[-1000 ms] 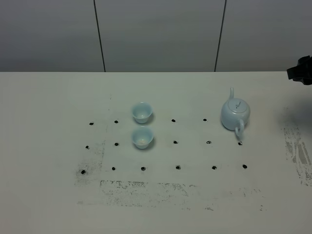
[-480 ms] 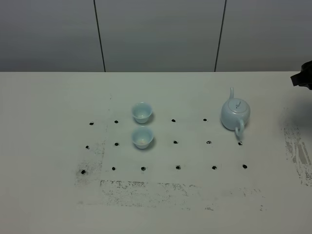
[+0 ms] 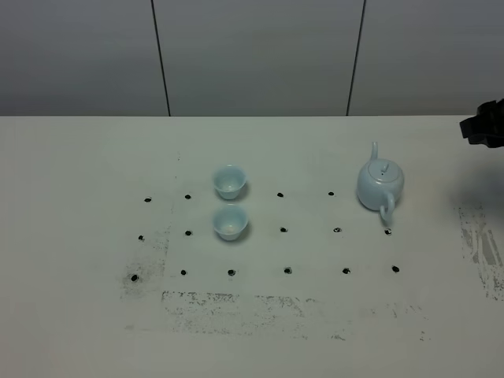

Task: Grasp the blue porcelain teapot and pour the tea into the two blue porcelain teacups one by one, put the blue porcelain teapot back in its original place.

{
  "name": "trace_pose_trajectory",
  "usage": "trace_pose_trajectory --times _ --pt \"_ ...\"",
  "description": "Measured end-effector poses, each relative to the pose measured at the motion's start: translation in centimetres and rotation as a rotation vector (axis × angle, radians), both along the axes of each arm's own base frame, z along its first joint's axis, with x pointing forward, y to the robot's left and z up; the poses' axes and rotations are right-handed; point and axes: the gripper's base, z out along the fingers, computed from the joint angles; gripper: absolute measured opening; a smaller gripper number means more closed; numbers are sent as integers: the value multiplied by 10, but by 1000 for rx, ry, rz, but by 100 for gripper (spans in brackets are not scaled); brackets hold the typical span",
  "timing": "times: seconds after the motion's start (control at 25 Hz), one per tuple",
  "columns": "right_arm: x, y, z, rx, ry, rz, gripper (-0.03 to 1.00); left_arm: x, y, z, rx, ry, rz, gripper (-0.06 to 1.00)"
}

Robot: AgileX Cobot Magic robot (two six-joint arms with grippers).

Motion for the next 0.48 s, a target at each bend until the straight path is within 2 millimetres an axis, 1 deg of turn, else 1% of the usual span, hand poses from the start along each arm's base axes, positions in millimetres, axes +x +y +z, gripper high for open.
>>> trace_pose_trajectory --times 0.16,0.32,0.44,0.48 --pt "-2 18 -2 13 35 37 48 0 0 0 0 0 0 29" --pt "-6 39 -2 30 67 74 44 0 0 0 0 0 0 29" --pt "-15 52 2 25 89 101 42 0 0 0 0 0 0 29" --pt "-21 60 2 20 85 111 42 0 0 0 0 0 0 29"
